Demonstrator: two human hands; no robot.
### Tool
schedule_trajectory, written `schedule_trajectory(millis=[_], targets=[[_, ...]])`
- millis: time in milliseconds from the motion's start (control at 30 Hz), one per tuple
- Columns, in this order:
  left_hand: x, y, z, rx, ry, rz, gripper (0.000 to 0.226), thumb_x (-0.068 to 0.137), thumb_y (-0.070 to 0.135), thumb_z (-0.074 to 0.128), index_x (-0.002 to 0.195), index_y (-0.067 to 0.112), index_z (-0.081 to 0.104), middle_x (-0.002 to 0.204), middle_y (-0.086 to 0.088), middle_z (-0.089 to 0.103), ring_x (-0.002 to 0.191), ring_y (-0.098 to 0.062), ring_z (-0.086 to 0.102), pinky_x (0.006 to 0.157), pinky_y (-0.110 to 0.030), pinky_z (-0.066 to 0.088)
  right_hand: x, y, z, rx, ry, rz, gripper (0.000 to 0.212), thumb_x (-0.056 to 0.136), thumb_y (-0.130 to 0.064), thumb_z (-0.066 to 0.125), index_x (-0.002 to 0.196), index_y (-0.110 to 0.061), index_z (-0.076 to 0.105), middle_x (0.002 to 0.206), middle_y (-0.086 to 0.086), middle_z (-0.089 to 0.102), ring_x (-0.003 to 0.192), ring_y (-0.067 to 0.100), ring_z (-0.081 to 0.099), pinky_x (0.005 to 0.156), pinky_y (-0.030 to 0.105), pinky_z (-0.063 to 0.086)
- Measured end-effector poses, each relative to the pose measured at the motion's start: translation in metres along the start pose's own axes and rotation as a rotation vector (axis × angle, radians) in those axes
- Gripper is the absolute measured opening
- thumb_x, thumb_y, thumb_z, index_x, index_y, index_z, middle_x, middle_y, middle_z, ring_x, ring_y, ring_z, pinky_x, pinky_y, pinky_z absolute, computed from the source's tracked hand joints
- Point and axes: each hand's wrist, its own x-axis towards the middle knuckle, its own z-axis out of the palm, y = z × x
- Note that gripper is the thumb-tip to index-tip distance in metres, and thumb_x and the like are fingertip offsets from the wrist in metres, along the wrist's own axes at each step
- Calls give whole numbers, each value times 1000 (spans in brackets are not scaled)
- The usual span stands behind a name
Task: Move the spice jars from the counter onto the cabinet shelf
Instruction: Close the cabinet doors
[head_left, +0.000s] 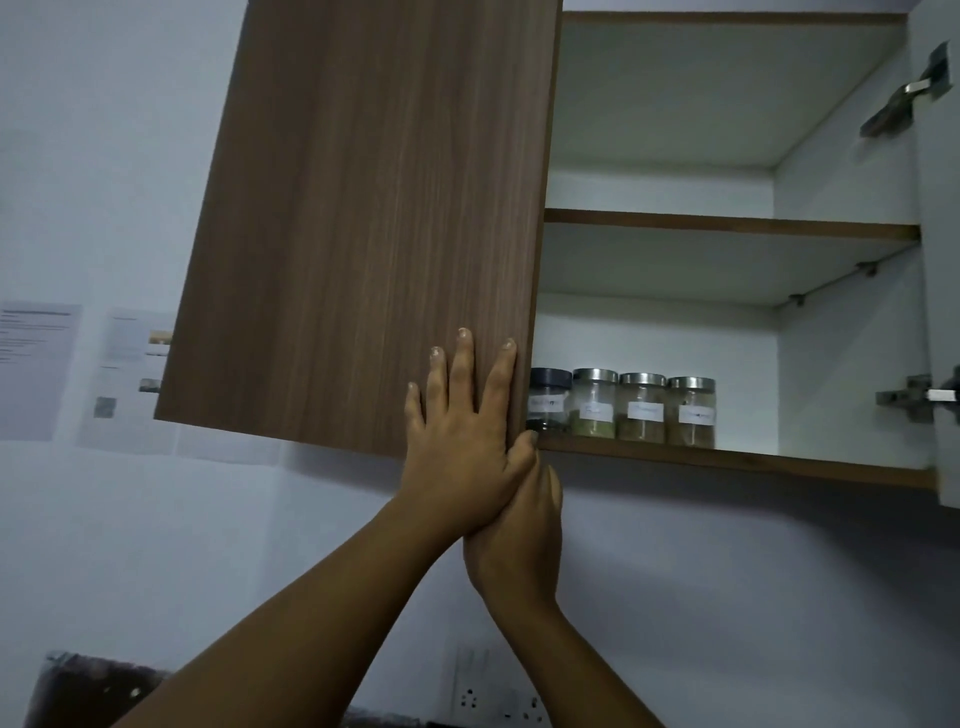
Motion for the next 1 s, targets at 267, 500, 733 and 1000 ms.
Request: schedule_trajectory(millis=[267,500,733,1000], targets=[[22,-2,60,106,61,-8,76,89,54,31,140,32,-21,155,-13,-14,141,-38,-9,104,-68,-4,32,50,16,-226,32,-12,96,81,-49,60,133,-30,-18,143,-5,-31,131,19,-38,111,38,-22],[36,-7,89,206,50,-6,67,86,54,28,144,21,29,149,-21,29,133,-46,30,96,-74,23,58,84,40,-489,24,14,97,83,-63,41,132,-24,-33,148,5,-35,125,25,-46,106,42,-26],[46,-14,119,191,89,-1,63,86,48,32,142,19,33,147,-19,34,131,-48,32,96,-75,23,74,108,50,-507,217,-87,98,66,-50,72,145,-16,26,153,11,23,140,30,2,109,57,9],[47,-18,127,153,151,26,61,87,44,29,143,20,33,149,-18,30,133,-49,26,101,-72,11,76,119,59,-458,228,-58,90,66,-46,74,142,-21,32,152,7,24,141,21,-9,110,59,12]])
